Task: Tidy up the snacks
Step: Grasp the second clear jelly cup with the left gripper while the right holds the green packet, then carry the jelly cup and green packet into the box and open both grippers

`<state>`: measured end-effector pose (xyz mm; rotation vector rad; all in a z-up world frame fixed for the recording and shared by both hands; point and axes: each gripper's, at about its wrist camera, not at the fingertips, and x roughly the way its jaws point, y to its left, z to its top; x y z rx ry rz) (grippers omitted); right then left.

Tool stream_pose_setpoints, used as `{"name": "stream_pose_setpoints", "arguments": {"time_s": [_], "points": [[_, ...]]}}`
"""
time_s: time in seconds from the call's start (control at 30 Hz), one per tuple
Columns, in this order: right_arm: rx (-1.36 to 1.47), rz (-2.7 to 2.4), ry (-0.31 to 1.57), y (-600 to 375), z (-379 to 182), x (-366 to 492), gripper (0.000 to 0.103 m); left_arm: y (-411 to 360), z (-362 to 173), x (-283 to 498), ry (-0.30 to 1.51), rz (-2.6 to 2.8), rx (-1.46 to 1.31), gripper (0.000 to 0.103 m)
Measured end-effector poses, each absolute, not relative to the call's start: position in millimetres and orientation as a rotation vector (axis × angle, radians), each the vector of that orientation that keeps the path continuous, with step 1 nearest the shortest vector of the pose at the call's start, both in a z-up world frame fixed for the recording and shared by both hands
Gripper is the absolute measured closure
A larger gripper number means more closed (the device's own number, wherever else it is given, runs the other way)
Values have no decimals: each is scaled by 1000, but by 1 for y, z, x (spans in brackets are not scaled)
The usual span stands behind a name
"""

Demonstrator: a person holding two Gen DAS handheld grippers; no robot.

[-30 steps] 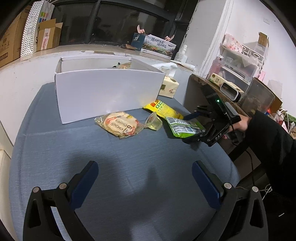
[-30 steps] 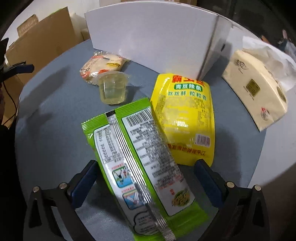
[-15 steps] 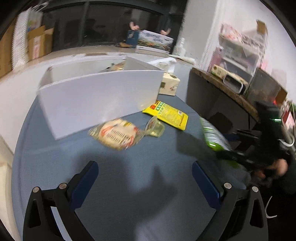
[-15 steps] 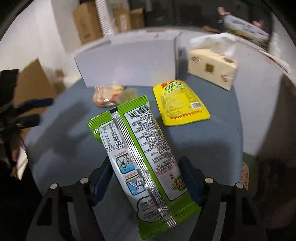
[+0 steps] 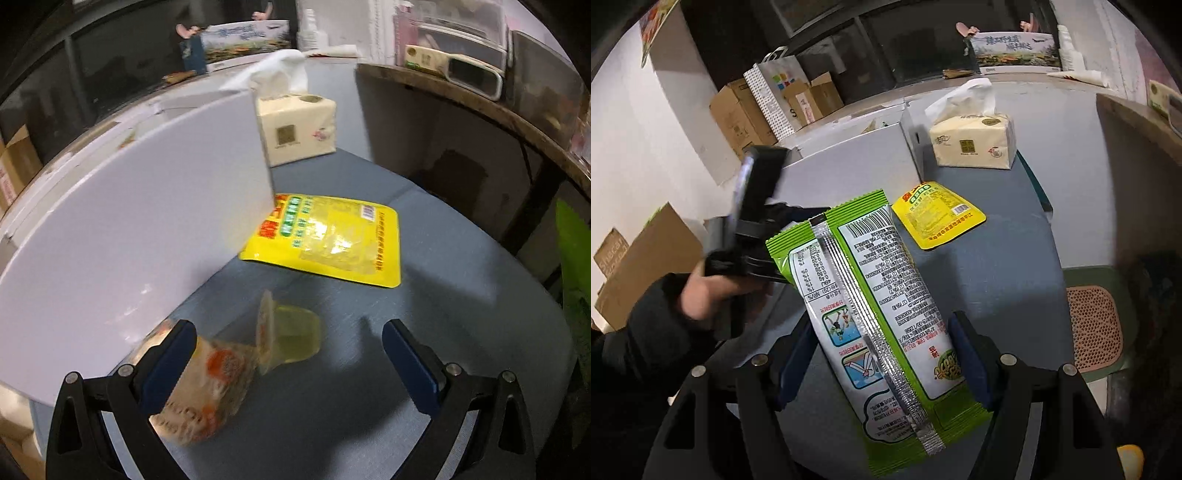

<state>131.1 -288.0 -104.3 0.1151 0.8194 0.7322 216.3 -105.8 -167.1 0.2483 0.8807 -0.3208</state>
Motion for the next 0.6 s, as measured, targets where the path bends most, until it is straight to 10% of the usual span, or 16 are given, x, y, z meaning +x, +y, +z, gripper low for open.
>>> {"name": "stream_pose_setpoints", "arguments": {"time_s": [0.2,0.6], "points": [[124,725,829,-287,-107,133,27,-108,-175,220,927,-306,275,67],[165,726,823,-276,-102,145,27,-39,-93,150,695,-319,-57,69]]}}
